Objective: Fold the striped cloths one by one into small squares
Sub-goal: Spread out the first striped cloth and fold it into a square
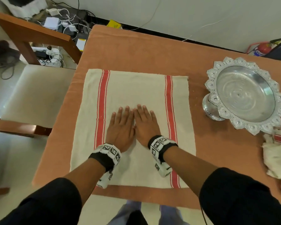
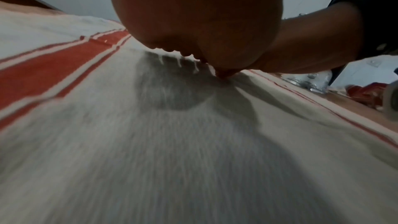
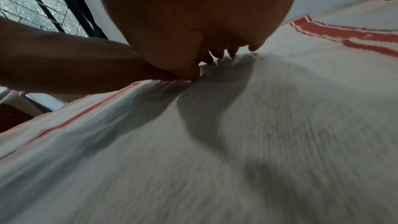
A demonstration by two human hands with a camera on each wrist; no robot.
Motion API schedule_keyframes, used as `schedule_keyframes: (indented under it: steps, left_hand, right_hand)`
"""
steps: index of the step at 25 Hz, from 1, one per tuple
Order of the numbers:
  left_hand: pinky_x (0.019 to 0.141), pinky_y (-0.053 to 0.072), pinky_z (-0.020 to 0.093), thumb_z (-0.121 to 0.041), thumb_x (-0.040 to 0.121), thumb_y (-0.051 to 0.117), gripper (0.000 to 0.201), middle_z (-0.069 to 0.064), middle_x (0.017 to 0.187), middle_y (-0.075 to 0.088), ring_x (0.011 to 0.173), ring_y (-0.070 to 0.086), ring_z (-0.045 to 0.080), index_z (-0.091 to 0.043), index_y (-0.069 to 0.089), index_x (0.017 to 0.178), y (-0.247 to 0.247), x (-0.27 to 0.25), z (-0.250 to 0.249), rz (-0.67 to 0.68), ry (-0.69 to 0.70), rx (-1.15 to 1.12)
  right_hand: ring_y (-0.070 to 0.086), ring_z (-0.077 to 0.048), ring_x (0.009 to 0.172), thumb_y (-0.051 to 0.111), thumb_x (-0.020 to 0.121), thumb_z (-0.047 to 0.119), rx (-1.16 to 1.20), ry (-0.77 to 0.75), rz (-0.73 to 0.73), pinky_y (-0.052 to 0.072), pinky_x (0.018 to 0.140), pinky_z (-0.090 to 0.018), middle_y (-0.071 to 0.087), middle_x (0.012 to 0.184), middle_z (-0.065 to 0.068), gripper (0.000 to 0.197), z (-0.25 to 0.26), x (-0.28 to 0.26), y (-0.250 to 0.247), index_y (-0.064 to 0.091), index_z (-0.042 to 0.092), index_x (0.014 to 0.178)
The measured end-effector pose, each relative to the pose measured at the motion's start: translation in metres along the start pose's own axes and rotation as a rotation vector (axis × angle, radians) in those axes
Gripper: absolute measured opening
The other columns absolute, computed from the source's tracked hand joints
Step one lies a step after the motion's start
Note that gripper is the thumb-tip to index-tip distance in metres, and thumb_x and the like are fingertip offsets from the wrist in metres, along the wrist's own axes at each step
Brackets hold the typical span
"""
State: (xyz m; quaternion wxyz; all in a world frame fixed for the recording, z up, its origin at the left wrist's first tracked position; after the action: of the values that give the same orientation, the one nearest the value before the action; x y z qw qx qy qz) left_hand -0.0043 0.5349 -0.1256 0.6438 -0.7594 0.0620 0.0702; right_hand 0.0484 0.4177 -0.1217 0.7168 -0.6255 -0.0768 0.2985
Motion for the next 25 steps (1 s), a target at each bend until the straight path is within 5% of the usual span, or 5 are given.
schedule_keyframes:
  steps: [10, 19, 25]
  left_hand:
    - [0.128, 0.006, 0.055, -0.072, 0.098, 0.016, 0.085, 0.005, 0.173, -0.009, 0.16, -0.007, 0.03, -0.024, -0.004, 0.165, 0.019, -0.067, 0.047, 0.009, -0.147, 0.01]
    - [0.127, 0.006, 0.059, -0.078, 0.095, 0.008, 0.092, 0.008, 0.173, -0.012, 0.159, -0.006, 0.035, -0.02, -0.011, 0.164, 0.015, -0.097, 0.085, 0.009, -0.27, -0.012]
    - [0.127, 0.006, 0.058, -0.069, 0.1, 0.027, 0.086, 0.006, 0.173, -0.011, 0.159, -0.009, 0.03, -0.02, -0.002, 0.165, 0.018, -0.127, -0.003, -0.034, 0.04, -0.011]
  right_hand:
    - [-0.016, -0.023, 0.156, 0.015, 0.103, 0.059, -0.057, 0.113, 0.006, -0.001, 0.126, -0.049, -0.018, 0.169, -0.004, 0.074, -0.065, -0.071, 0.024, -0.009, 0.022, 0.162]
    - [-0.022, -0.029, 0.154, 0.01, 0.097, 0.074, -0.05, 0.256, 0.002, -0.006, 0.123, -0.059, -0.024, 0.167, -0.006, 0.081, -0.116, -0.121, 0.024, -0.024, 0.031, 0.157]
    - [-0.021, -0.027, 0.154, 0.022, 0.101, 0.067, -0.016, -0.079, -0.009, -0.003, 0.124, -0.058, -0.022, 0.168, -0.006, 0.08, -0.022, -0.14, 0.036, -0.013, 0.026, 0.161]
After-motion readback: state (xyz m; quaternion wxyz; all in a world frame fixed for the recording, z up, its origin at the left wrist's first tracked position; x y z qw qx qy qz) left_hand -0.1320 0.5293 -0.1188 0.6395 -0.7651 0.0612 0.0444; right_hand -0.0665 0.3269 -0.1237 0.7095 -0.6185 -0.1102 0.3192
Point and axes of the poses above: each hand's wrist, its own x-axis towards the middle knuckle, its own y-axis out of the palm, z = x × y, the point moved 4 cm from there along x, towards the middle knuckle
